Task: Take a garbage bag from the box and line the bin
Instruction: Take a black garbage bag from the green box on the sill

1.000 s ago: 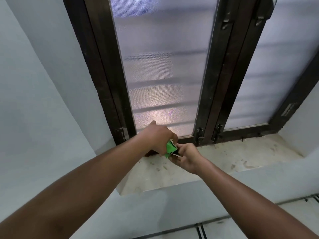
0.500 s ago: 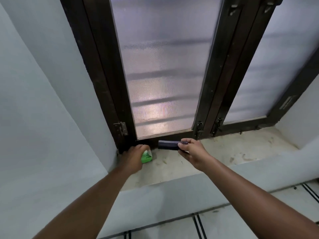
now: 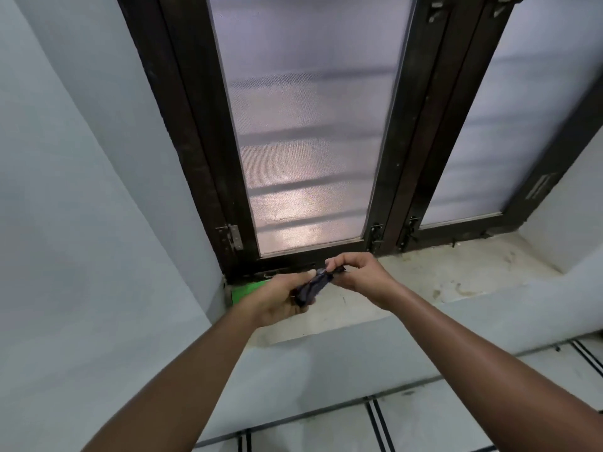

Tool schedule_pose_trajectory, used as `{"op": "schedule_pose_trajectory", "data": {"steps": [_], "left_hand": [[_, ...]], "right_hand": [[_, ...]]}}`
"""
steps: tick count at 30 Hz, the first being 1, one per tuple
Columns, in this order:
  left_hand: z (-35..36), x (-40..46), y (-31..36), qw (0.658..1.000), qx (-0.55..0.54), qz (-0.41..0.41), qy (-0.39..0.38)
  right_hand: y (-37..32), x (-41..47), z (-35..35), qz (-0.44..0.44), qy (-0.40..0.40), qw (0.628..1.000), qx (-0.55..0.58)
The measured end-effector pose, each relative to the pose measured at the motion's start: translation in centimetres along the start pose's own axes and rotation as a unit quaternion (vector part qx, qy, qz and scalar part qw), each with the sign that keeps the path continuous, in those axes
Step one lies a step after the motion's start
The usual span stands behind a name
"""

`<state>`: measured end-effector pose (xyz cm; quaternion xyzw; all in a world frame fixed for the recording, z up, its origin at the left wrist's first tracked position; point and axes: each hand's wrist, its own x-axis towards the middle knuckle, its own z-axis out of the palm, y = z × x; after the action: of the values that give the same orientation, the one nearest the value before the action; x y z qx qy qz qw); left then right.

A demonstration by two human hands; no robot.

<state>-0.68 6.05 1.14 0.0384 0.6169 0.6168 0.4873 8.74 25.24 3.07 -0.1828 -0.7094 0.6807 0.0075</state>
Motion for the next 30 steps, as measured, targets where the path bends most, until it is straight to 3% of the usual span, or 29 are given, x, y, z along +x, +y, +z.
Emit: {"op": "schedule_pose_trajectory", "data": {"steps": [4, 7, 9, 11, 14, 21, 25, 30], "left_hand": [[1.9, -0.6, -0.6, 0.995, -0.091, -0.005, -0.038], [3.1, -0.9, -1.0, 0.989, -0.132, -0.016, -0.064], [3.9, -1.1, -0.9, 0.987, -0.145, -0.016, -0.072], [4.5, -1.1, -0.9, 0.985, -0.165, -0.017, -0.049], [4.9, -0.9, -1.0, 0.985, -0.169, -0.018, -0.018], [4.8, -0.1, -1.4, 0.992, -0.123, -0.033, -0.003], [4.9, 0.0, -1.7, 0.988, -0.145, -0.025, 0.037], [5.1, 0.0, -1.6, 0.986, -0.153, -0.021, 0.061]], "right_hand": [[0.2, 0.0, 0.1, 0.034, 0.096, 0.994, -0.026], [0.4, -0.4, 0.3, 0.082, 0.107, 0.991, -0.006], [0.7, -0.9, 0.2, 0.058, 0.106, 0.990, -0.076], [0.6, -1.3, 0.1, 0.035, 0.128, 0.982, -0.131], [0.2, -1.2, -0.3, 0.042, 0.127, 0.986, -0.101], [-0.9, -0.9, -0.8, 0.130, 0.142, 0.977, -0.095], [-1.1, -1.2, -1.2, 0.125, 0.095, 0.987, -0.046], [-1.0, -1.3, -0.9, 0.078, 0.109, 0.976, -0.170]]}}
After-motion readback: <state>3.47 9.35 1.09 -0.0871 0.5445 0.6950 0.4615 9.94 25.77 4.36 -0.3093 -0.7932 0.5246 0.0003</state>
